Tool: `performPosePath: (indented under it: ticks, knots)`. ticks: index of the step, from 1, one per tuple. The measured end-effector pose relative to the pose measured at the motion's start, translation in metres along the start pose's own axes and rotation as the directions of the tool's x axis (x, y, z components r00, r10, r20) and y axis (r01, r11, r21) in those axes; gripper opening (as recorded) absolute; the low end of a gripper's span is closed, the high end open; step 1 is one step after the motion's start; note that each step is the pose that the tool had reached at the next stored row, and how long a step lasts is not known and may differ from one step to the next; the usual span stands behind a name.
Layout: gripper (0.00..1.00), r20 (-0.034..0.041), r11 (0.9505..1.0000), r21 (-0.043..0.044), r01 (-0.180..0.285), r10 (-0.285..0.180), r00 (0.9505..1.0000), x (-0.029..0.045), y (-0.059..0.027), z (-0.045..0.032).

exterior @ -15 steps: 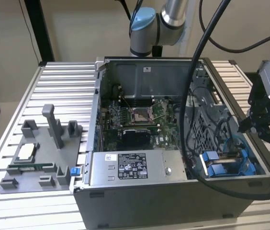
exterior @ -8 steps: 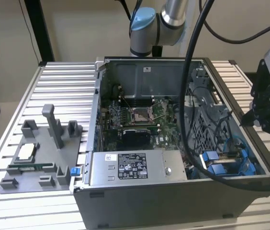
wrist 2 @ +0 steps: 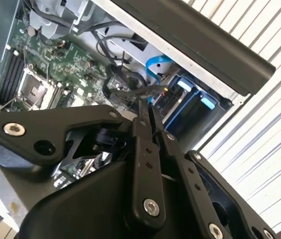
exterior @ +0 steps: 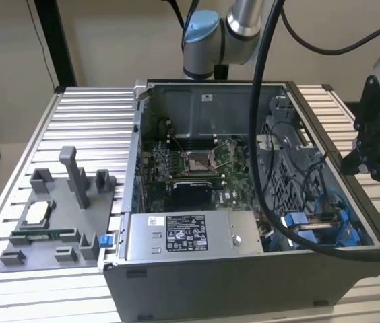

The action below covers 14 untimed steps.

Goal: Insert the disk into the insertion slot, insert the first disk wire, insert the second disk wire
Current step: 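Insert the second disk wire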

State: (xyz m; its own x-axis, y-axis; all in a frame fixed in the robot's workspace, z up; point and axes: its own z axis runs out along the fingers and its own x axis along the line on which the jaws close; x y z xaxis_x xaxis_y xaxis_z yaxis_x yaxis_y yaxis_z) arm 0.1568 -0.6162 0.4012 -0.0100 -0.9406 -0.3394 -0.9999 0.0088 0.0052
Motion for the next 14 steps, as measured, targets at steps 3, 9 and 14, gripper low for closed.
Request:
performPosePath:
  ticks: [3, 9, 14]
  knots:
    - [0.0, -0.0265, 1.0, 0.0037, 0.001, -0.001, 0.9996, -0.0011, 0.0081, 0.001]
    - [0.0, -0.0642, 1.0, 0.0091, 0.003, -0.003, 0.9979, -0.0049, 0.0268, 0.0061]
    - [0.0, -0.0926, 0.9998, 0.0193, 0.007, -0.005, 0.9957, -0.0113, 0.0364, 0.0128]
